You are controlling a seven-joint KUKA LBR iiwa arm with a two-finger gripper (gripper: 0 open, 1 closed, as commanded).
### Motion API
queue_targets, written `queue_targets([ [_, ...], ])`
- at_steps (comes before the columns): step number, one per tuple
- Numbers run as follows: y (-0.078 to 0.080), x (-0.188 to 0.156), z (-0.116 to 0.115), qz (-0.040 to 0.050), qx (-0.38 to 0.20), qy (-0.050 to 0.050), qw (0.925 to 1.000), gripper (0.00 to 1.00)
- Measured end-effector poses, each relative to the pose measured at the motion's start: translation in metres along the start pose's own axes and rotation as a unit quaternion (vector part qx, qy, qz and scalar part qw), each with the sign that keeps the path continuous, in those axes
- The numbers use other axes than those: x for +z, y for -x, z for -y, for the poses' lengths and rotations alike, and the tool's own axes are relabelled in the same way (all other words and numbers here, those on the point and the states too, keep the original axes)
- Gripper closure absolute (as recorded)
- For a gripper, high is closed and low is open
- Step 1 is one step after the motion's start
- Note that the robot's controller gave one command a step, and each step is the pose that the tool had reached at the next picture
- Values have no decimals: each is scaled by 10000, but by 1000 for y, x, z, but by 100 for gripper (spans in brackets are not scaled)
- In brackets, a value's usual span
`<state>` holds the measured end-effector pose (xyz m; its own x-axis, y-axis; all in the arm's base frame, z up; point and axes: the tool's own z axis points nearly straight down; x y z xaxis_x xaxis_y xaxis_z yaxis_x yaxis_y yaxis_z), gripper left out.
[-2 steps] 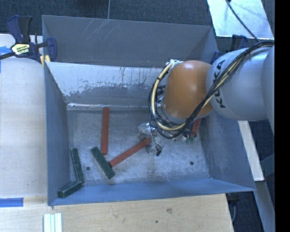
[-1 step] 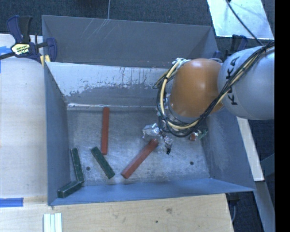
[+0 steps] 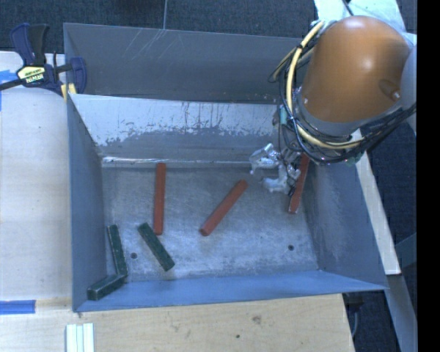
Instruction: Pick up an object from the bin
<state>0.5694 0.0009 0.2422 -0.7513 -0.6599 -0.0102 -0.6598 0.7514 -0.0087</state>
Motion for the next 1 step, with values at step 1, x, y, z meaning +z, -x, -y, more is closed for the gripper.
queue_targets([
  [1,-11,55,-44,-51,-497,63,9987,100],
])
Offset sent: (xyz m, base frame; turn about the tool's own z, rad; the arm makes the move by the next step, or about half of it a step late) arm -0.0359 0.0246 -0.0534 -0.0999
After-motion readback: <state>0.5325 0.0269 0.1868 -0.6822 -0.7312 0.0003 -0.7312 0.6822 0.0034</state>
